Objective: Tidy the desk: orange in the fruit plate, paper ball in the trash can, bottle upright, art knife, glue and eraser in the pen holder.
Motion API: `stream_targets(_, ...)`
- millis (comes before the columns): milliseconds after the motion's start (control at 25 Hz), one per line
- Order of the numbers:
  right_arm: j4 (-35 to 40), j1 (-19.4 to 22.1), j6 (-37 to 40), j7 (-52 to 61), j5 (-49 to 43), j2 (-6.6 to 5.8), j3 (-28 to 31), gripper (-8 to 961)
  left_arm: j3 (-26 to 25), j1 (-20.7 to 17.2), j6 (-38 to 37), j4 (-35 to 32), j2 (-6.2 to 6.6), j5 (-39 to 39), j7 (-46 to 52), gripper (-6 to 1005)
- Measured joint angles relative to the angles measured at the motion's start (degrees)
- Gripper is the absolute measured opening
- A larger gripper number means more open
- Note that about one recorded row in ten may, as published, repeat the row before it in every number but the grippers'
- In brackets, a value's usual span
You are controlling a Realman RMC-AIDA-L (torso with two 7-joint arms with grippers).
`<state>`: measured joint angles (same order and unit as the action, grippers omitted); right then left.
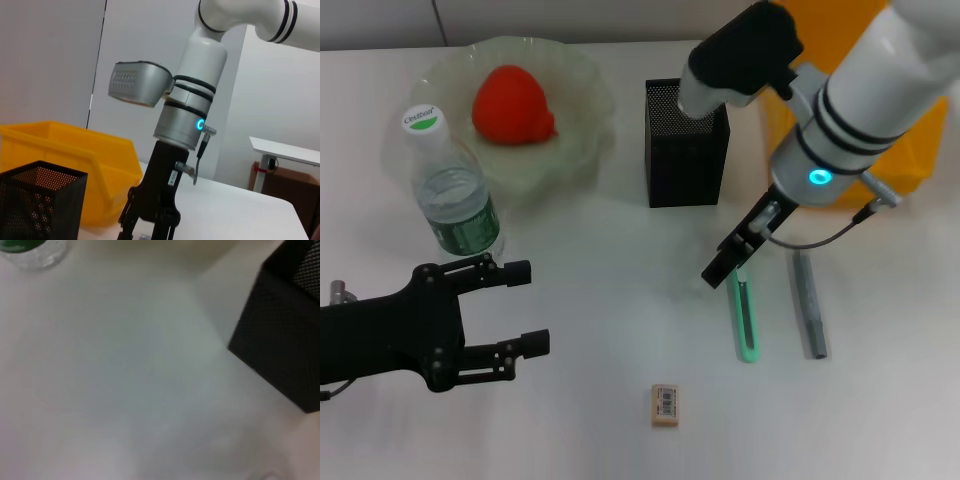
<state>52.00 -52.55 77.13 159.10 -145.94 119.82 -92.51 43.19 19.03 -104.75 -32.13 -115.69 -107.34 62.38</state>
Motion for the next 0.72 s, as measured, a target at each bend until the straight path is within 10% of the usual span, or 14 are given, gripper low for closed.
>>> stream_targets(720,-3.45,-0.82,-3.40,-0.88,2.87,0.16,-3.43,435,1.13,0.14,2.35,0.15,-1.02,-0.09,-0.02,801)
